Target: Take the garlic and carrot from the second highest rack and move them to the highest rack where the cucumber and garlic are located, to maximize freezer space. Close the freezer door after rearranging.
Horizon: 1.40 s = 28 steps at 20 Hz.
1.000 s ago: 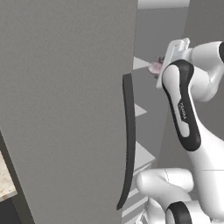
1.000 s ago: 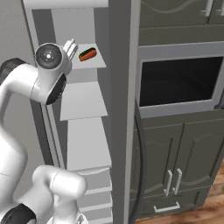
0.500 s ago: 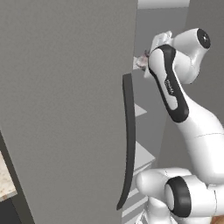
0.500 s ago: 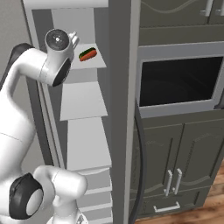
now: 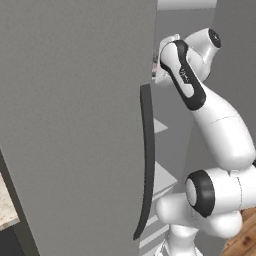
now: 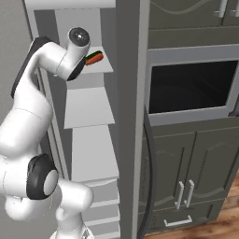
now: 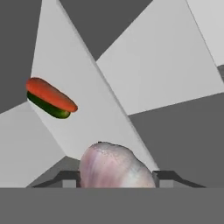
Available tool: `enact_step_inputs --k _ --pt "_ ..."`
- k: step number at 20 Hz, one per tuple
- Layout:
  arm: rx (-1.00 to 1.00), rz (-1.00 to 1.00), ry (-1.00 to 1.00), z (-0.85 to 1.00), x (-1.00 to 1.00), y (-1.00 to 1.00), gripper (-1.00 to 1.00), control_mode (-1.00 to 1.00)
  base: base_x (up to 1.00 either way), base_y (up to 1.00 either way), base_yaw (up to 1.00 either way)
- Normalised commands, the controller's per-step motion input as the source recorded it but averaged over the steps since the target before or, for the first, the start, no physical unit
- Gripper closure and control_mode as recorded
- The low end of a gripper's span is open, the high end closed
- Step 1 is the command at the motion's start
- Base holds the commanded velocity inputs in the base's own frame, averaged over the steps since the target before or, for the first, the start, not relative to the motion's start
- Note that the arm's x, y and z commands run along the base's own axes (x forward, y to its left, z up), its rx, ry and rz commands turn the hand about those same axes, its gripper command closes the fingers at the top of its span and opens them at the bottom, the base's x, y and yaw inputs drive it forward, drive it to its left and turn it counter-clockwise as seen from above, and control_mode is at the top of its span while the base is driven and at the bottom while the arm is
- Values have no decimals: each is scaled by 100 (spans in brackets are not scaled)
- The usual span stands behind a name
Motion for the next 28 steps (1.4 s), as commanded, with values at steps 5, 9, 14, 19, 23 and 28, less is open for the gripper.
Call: enact_step_inputs --k 5,9,14,19,23,28 --pt "0 13 9 -14 67 9 100 -100 0 0 0" --pt "0 0 6 -15 65 24 100 -100 0 0 0" --pt "0 0 1 -23 58 29 100 -100 0 0 0" --pt "-1 0 0 -31 41 20 -100 -100 0 0 0" --pt "-2 0 0 -22 19 10 -100 -100 0 0 0" --pt "0 0 2 -1 -3 0 -100 -100 0 0 0"
